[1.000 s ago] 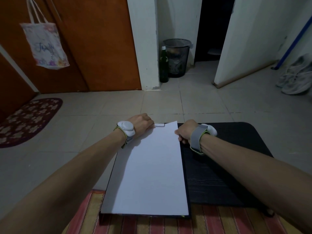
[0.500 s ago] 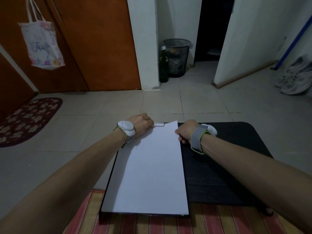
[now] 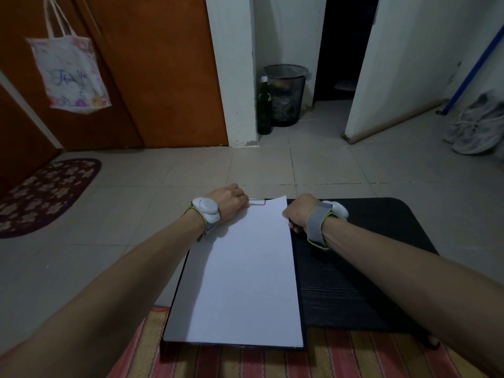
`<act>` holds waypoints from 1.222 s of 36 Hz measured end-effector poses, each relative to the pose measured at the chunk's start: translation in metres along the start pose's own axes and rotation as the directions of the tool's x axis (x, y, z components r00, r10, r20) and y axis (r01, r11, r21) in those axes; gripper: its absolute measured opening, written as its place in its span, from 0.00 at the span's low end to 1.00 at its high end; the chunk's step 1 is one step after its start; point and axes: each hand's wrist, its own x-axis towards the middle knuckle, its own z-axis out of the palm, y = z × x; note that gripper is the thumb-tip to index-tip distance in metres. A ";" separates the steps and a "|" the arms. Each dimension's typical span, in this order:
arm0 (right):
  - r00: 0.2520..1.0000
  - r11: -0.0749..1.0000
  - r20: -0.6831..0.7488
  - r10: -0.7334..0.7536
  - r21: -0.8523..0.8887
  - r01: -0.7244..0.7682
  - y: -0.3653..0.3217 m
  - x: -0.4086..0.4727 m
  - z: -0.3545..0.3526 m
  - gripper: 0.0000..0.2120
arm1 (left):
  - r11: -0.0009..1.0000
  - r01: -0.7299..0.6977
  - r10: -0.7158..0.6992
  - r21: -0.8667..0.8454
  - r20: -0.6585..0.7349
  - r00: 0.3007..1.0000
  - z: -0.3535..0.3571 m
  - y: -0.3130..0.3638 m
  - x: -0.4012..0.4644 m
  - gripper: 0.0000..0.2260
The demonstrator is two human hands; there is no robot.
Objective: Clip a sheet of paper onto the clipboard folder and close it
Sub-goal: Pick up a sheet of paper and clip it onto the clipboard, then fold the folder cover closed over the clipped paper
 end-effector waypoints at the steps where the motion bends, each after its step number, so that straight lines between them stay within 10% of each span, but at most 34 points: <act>1: 1.000 1.000 -0.006 -0.004 -0.008 0.004 0.001 0.001 -0.001 0.11 | 1.000 -0.008 0.008 0.003 -0.004 1.000 0.000 0.000 0.001 0.13; 32: 0.998 0.975 -0.034 -0.059 -0.215 0.051 0.003 0.001 -0.007 0.16 | 0.999 0.037 -0.037 0.034 0.008 0.999 0.000 0.003 0.000 0.15; 37: 0.947 0.841 -0.076 -0.313 -0.486 0.239 0.010 -0.017 -0.010 0.26 | 0.986 0.117 -0.117 0.121 -0.003 0.993 -0.002 0.005 -0.011 0.20; 44: 0.699 0.319 0.220 -0.680 -0.770 0.552 0.034 -0.055 -0.001 0.39 | 0.780 0.576 -0.568 -0.246 0.109 0.816 0.007 -0.007 -0.072 0.30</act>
